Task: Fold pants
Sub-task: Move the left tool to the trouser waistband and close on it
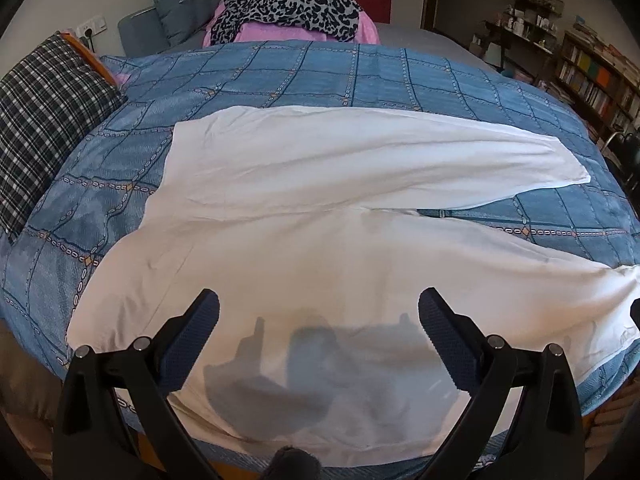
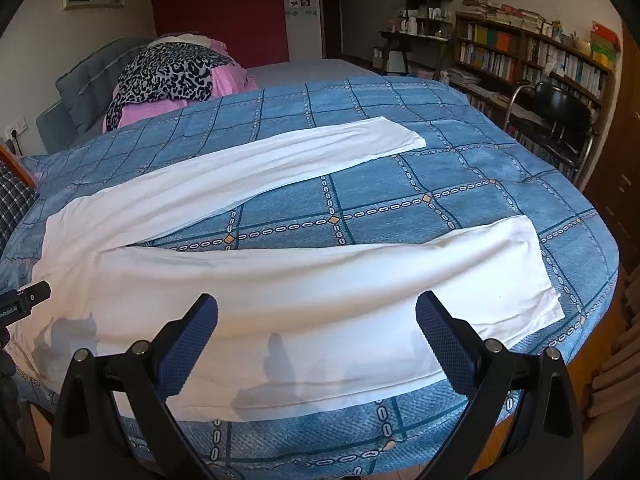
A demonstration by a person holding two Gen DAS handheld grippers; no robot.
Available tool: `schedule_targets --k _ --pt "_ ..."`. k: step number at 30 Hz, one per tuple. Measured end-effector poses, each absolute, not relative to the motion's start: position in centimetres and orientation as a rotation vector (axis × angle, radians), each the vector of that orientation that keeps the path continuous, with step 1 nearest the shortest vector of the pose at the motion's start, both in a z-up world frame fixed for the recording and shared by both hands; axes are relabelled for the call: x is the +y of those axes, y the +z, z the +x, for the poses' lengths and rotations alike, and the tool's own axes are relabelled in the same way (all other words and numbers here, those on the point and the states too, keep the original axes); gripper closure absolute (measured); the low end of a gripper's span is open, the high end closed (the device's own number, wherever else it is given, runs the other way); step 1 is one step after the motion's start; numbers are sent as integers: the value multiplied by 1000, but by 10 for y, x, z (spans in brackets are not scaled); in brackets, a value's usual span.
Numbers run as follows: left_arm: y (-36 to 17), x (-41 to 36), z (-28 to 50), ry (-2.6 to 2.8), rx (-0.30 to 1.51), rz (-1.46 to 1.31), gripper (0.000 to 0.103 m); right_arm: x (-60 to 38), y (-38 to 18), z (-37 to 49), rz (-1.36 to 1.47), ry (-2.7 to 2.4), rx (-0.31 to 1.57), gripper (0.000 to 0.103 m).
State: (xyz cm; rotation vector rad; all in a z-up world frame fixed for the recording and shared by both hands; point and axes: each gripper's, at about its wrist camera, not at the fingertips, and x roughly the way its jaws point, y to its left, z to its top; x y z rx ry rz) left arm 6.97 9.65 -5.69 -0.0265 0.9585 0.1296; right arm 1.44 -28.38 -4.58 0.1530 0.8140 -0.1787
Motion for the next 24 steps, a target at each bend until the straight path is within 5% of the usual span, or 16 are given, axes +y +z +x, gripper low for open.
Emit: schedule_targets --k 24 --pt "-100 122 103 212 1084 -25 2 -265 -106 51 113 -122 967 5"
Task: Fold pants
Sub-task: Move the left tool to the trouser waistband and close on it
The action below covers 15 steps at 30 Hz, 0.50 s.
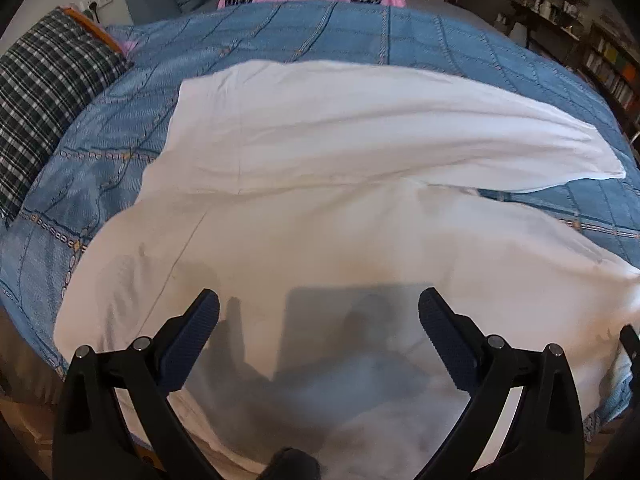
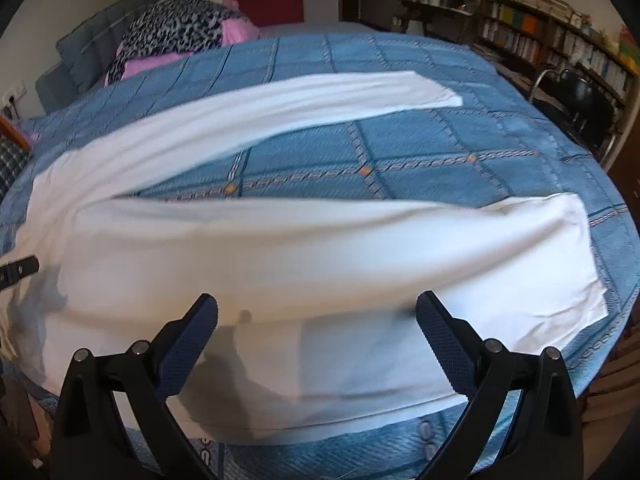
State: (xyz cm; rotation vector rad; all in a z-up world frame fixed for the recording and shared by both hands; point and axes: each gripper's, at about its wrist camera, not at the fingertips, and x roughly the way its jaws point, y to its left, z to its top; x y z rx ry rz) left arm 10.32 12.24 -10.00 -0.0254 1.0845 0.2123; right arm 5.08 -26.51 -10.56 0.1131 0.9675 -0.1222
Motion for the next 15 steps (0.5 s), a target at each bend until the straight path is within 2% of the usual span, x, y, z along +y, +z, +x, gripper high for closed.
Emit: schedule_targets --k 6,15 --pt "-122 133 111 233 1133 -17 2 -261 -121 53 100 -113 1007 5" --pt "-133 141 107 169 1102 -25 2 -268 -135 54 110 -94 1045 5"
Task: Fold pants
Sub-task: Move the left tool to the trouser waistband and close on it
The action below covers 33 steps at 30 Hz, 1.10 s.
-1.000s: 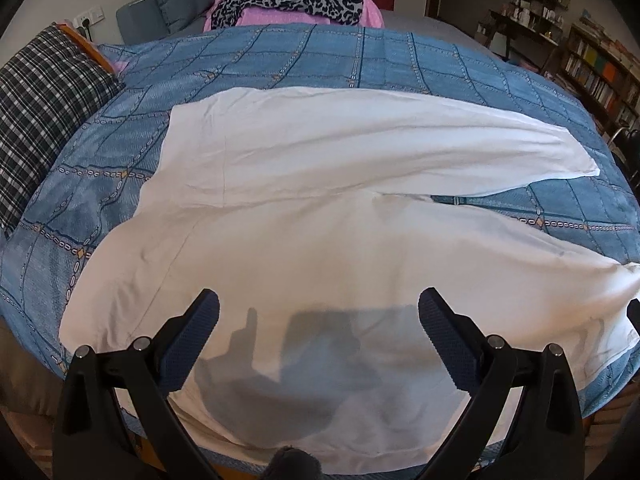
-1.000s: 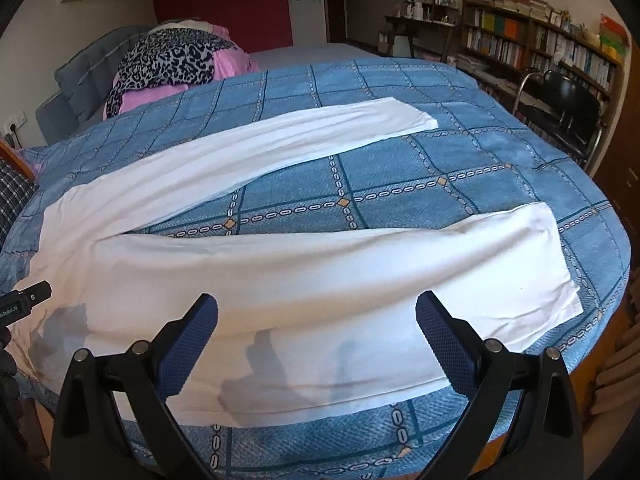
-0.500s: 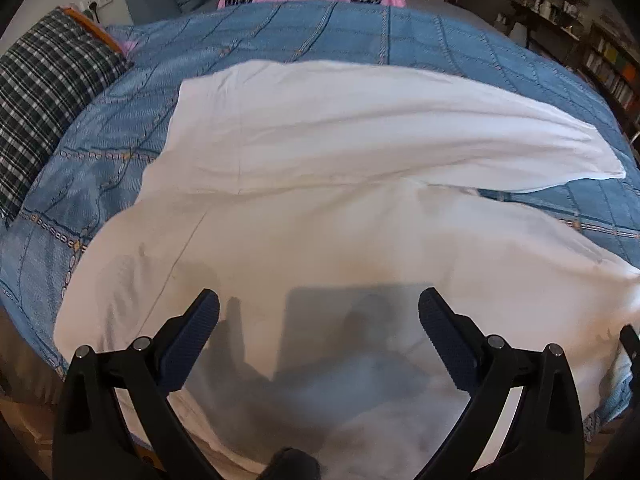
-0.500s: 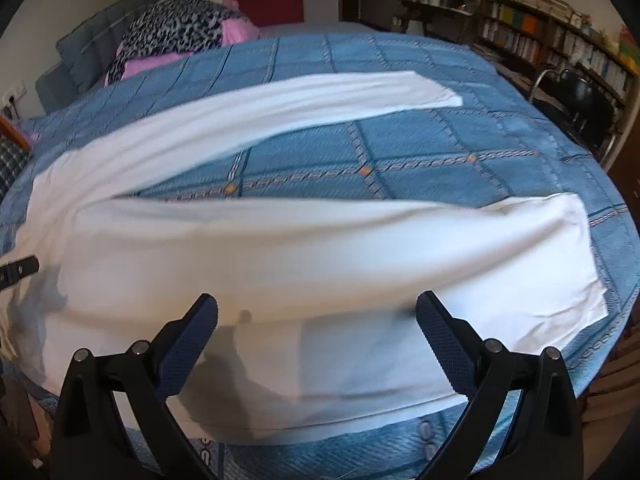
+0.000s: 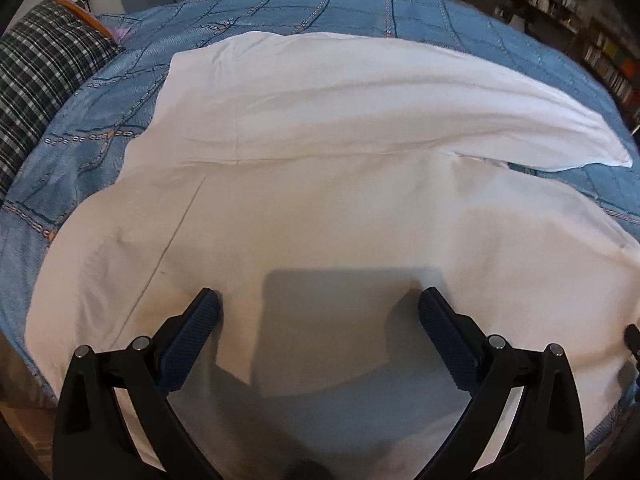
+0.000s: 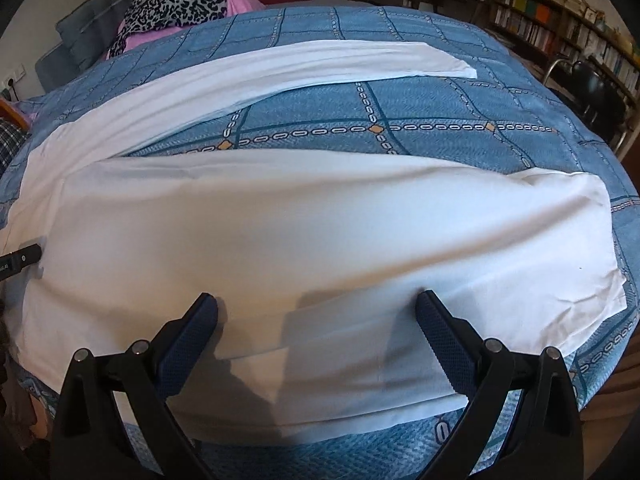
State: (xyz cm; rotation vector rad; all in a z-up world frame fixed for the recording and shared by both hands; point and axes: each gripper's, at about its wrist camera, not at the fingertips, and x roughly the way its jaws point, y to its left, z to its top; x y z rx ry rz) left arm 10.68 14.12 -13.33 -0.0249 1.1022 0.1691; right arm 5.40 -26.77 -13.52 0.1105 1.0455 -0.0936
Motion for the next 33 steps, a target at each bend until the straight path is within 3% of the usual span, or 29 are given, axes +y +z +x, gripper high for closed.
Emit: schedule_targets --k 9,17,33 --pt "-111 150 126 142 1102 -13 2 -278 -130 57 158 -23 1094 5" --pt "-95 174 165 188 1063 -18 2 -272 -96 79 162 -12 977 5" --pt "-88 270 270 286 1023 -125 2 -257 -96 153 159 29 973 5"
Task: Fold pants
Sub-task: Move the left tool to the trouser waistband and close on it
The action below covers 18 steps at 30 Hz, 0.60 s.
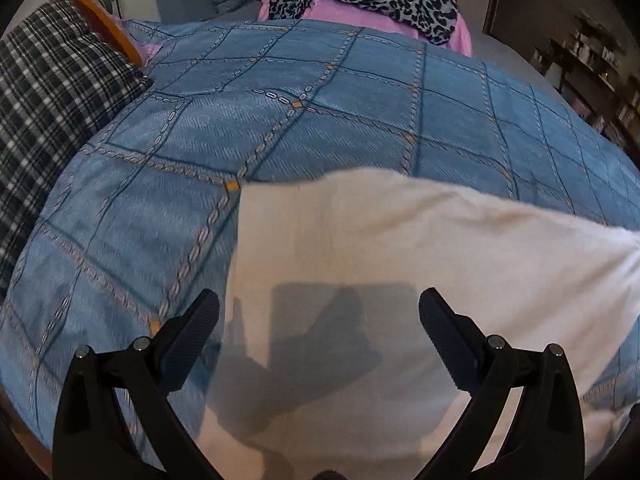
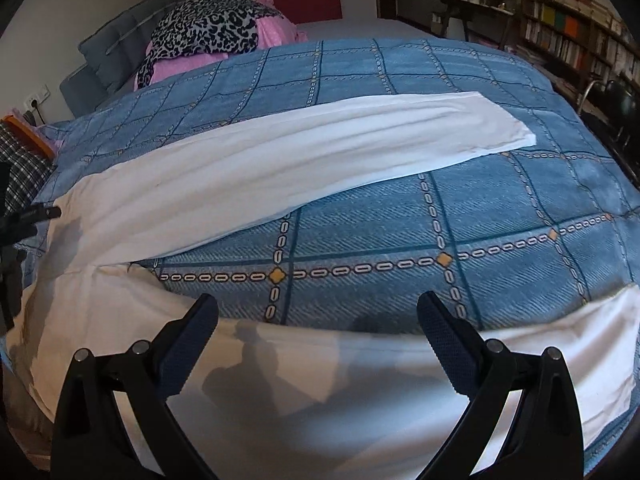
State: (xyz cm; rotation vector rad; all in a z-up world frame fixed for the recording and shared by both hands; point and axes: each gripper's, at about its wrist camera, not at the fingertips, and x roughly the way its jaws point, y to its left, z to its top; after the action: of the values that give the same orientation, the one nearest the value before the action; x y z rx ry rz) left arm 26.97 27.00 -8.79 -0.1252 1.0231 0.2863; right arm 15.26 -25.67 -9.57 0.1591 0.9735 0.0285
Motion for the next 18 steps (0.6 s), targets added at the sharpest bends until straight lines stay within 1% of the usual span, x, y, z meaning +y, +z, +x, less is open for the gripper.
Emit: schedule_targets --k 7,9,11,13,18 --pt "-101 304 315 287 1022 -135 3 -253 -101 163 169 32 989 5" --pt "-105 314 325 271 1026 -174 10 -252 -102 163 165 35 991 5" --pt "-111 323 334 238 1043 -222 19 -250 -104 164 164 34 996 5" --pt "-116 325 339 233 1056 -236 23 -249 -105 166 164 33 1002 5" --pt "-121 314 344 211 1056 -154 26 -250 -107 170 165 28 1005 5"
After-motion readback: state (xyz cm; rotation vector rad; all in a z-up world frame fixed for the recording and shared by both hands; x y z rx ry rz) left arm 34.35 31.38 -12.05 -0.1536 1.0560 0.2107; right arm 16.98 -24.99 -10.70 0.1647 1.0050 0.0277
